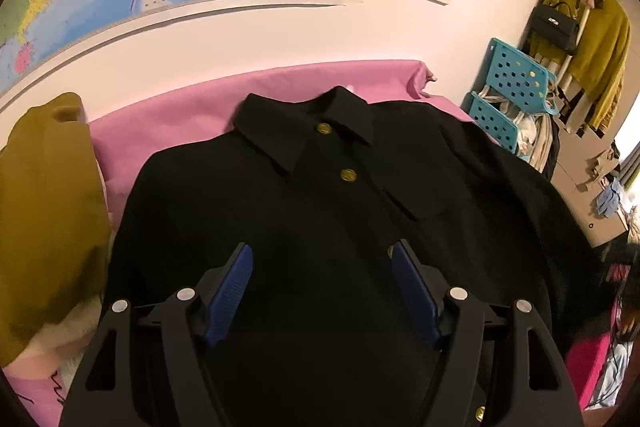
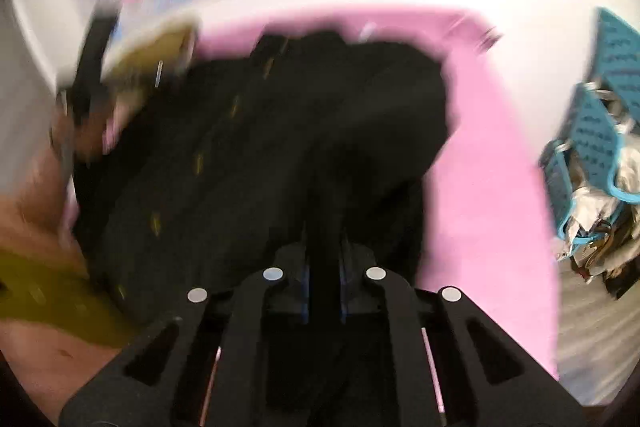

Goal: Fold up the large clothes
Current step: 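Release the shirt and smooth it flat, collar away from the tools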

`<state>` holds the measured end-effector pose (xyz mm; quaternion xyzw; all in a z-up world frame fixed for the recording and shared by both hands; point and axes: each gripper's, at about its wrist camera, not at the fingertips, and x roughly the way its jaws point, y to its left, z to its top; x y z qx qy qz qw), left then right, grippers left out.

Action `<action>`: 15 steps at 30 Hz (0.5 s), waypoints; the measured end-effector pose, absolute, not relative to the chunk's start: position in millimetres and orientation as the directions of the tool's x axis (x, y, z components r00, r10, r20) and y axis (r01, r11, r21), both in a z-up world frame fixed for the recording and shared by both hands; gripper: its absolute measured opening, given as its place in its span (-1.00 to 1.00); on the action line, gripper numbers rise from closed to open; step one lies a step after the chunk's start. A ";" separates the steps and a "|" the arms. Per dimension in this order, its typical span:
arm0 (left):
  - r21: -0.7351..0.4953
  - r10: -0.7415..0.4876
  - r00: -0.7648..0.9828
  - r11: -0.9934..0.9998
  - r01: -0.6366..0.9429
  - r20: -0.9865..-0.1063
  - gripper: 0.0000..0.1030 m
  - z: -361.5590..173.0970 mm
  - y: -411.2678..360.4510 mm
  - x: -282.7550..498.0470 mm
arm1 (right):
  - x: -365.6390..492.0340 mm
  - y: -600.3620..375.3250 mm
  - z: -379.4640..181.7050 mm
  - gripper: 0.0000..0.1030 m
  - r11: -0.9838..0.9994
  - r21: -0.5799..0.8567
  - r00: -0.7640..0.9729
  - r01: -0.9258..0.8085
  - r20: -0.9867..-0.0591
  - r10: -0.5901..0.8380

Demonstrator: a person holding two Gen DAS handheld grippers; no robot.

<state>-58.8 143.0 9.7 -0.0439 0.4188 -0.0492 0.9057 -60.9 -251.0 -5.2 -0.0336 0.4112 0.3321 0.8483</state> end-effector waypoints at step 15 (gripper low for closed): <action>-0.101 -0.077 0.645 0.995 0.000 -0.760 0.43 -8.3 158.2 -128.7 | 11.7 -361.6 -76.6 0.20 0.962 0.260 0.531 -0.088 -0.804 0.266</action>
